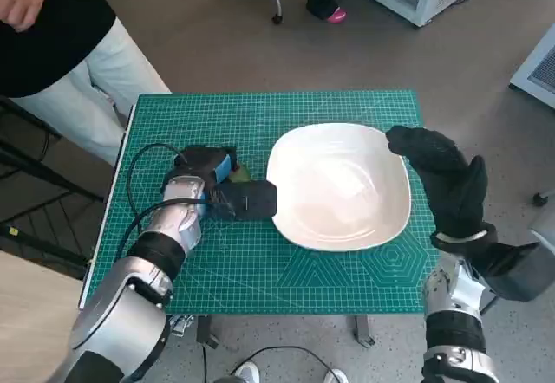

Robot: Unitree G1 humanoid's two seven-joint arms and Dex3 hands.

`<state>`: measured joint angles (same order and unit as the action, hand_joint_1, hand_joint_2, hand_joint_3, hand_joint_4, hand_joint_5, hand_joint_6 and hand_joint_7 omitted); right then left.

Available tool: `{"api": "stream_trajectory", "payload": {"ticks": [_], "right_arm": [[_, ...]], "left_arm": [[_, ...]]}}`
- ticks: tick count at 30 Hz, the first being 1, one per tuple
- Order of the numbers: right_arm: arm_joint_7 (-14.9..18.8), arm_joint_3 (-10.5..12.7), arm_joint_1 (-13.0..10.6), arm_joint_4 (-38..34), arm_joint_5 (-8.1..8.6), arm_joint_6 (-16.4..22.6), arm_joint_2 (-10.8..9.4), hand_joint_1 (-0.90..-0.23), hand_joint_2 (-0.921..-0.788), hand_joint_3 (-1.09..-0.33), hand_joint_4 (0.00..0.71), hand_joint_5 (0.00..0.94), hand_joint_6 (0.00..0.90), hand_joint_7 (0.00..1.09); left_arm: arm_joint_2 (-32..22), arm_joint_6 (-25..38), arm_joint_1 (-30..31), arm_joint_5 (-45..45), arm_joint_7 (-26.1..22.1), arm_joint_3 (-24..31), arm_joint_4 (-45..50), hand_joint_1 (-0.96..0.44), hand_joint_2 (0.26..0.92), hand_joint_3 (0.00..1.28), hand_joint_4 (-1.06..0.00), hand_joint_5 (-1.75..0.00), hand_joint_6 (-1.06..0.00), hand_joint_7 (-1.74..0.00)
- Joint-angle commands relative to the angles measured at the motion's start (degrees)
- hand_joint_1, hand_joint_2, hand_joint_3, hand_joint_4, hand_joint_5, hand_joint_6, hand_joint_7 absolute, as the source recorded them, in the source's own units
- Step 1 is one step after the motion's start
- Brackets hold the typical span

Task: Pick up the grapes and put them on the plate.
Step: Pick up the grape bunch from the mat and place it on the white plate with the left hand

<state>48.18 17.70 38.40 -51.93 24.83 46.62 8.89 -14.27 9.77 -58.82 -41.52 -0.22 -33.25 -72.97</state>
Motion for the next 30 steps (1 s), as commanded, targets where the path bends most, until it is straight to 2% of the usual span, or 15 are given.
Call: {"api": "stream_trajectory", "payload": {"ticks": [1,22,30], "right_arm": [[0.5,-0.1,-0.8,-0.3,0.14,-0.7,0.1,-0.395,-0.921,-0.540,0.554,0.001,0.503,0.00],[0.1,-0.2,-0.6,-0.5,-0.21,-0.4,-0.1,-0.394,-0.921,-0.538,0.555,0.001,0.504,0.00],[-0.2,-0.4,-0.6,-0.1,-0.34,-0.5,-0.4,-0.399,-0.921,-0.537,0.555,0.001,0.504,0.00]], "left_arm": [[0.0,0.0,2.7,0.7,-0.9,0.3,-0.7,0.00,0.921,0.30,-0.37,-1.41,-0.42,-1.45],[-1.4,-0.2,1.7,0.4,-1.4,0.4,0.8,0.00,0.921,0.28,-0.38,-1.38,-0.46,-1.44],[-3.0,0.0,1.2,0.6,-2.1,1.0,4.1,0.00,0.921,0.27,-0.39,-1.35,-0.48,-1.44]]}}
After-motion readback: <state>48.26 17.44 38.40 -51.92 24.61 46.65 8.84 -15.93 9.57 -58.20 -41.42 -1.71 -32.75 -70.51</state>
